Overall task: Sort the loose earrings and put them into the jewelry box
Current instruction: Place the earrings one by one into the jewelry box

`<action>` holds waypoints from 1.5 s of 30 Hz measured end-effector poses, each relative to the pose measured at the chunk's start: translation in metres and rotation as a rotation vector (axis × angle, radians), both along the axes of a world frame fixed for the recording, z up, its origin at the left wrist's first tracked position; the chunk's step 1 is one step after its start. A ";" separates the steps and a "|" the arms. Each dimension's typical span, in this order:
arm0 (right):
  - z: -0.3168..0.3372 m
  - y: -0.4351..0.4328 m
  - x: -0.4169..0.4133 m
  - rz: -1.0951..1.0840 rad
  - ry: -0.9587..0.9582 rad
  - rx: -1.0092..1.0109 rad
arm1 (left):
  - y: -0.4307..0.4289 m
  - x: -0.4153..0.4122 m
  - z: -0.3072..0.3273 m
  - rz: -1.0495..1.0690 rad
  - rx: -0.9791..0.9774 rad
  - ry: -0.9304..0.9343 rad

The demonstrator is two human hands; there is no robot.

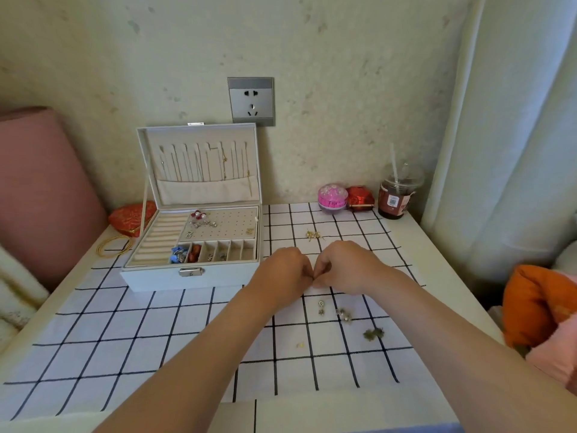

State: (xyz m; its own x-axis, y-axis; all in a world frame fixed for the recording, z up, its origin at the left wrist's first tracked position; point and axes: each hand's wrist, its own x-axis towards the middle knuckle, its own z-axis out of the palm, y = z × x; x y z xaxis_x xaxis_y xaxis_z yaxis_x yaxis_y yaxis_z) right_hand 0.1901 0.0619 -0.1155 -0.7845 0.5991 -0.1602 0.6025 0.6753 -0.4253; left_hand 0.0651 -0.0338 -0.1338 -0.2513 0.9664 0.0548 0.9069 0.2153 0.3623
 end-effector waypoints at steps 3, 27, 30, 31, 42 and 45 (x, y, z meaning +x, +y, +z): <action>0.005 -0.001 0.000 -0.018 0.047 -0.046 | -0.002 0.000 0.004 0.060 0.002 -0.078; 0.060 -0.031 -0.082 -0.001 0.612 -0.026 | -0.054 -0.083 0.062 0.275 0.502 -0.777; 0.067 -0.032 -0.093 0.049 0.613 -0.032 | -0.059 -0.093 0.065 0.291 0.491 -0.846; 0.068 -0.031 -0.096 0.065 0.617 -0.045 | -0.059 -0.096 0.066 0.283 0.480 -0.852; 0.078 -0.017 -0.130 0.133 0.731 -0.253 | -0.054 -0.130 0.077 0.244 0.416 -1.030; 0.079 -0.015 -0.139 0.125 0.711 -0.288 | -0.055 -0.138 0.078 0.249 0.419 -1.076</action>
State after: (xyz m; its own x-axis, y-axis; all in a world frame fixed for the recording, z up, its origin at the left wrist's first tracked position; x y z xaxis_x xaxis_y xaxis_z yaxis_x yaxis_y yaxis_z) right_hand 0.0514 0.0472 -0.0369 -0.8161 0.5103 0.2712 0.0454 0.5245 -0.8502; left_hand -0.0725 -0.0892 -0.0559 -0.5407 0.8412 0.0015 0.0419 0.0251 0.9988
